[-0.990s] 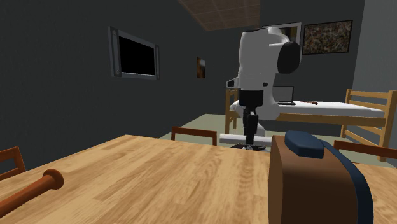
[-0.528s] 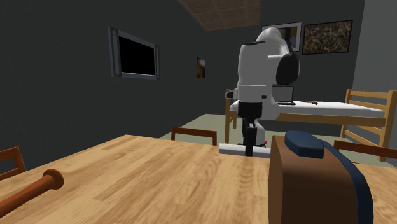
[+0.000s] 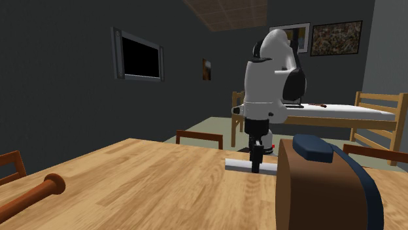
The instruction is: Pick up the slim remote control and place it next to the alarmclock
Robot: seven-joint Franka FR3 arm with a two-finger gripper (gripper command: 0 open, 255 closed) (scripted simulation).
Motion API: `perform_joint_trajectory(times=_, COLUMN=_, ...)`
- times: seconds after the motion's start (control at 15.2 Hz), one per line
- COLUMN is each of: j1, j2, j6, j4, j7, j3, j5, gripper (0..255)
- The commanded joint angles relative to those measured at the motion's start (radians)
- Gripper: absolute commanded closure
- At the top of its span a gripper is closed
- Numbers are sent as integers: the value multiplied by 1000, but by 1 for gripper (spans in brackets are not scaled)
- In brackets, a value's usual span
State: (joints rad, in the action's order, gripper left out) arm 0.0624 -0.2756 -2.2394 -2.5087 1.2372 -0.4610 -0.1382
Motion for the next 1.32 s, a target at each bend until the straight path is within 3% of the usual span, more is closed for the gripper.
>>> perform_joint_trajectory(times=0.0, j1=2, j2=16, j6=-29, j4=-13, j7=4, j3=-4, j5=4, gripper=255)
perform_joint_trajectory(times=0.2, j1=6, j2=47, j6=-78, j4=-32, j7=14, j3=-12, j5=15, gripper=255)
perform_joint_trajectory(times=0.66, j1=6, j2=47, j6=-78, j4=-32, j7=14, j3=-12, j5=15, gripper=255)
perform_joint_trajectory(times=0.73, j1=6, j2=48, j6=-78, j4=-32, j7=14, j3=-12, j5=15, gripper=0)
perform_joint_trajectory(times=1.06, j1=6, j2=47, j6=-78, j4=-32, j7=13, j3=-12, j5=15, gripper=0)
perform_joint_trajectory(times=1.25, j1=-1, j2=-22, j6=39, j4=19, j7=-5, j3=5, j5=-6, gripper=0)
